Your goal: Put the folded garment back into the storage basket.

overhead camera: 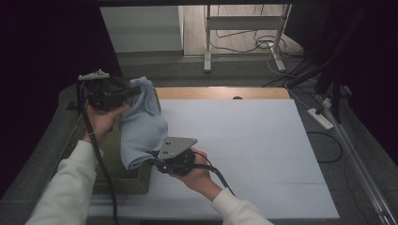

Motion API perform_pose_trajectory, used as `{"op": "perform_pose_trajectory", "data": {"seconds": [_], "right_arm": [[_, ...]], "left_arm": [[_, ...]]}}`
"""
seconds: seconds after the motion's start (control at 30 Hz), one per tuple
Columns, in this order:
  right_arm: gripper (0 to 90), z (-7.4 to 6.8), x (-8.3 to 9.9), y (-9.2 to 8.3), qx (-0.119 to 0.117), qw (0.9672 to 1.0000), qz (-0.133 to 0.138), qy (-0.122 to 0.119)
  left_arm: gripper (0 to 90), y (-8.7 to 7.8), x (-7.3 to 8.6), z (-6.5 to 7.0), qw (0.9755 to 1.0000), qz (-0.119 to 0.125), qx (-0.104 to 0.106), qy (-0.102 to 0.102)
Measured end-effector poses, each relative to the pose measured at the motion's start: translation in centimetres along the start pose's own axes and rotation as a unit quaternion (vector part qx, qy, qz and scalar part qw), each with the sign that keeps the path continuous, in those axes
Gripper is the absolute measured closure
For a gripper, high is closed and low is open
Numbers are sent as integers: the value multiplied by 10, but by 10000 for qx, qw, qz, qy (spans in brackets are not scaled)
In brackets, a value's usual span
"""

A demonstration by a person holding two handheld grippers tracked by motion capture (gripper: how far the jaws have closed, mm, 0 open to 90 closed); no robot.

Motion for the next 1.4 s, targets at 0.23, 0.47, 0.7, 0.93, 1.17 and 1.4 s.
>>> {"op": "perform_pose_trajectory", "data": {"seconds": [0.23, 0.47, 0.7, 0.93, 1.17, 1.4], "right_arm": [[793, 0, -5, 5, -28, 10000, 19, -19], [793, 0, -9, 10, -44, 10000, 49, -23], [793, -1, -14, 16, -75, 9999, 68, -31], [793, -2, -18, 22, -112, 9999, 63, -57], [793, -4, -22, 29, -170, 9998, 64, -68], [793, -4, -26, 36, -205, 9997, 73, -85]], "left_arm": [[802, -6, 0, -5, 10000, 19, -63, -11], [802, -12, -1, -10, 9999, 38, -113, -18], [802, -17, -1, -14, 9999, 61, -150, -47], [802, -23, -2, -20, 9997, 81, -207, -71], [802, -28, -2, -25, 9996, 93, -245, -74], [803, -33, -2, -31, 9995, 107, -297, -99]]}}
Point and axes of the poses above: each handheld gripper's, and its own axes: y roughly forward along the jaws, x roughly out of its underside, z roughly to its right, the point moved 10 cm from there along y, roughly forward along the jaws, and after that the axes turned 5 degrees about -z, right-handed, at the moved point
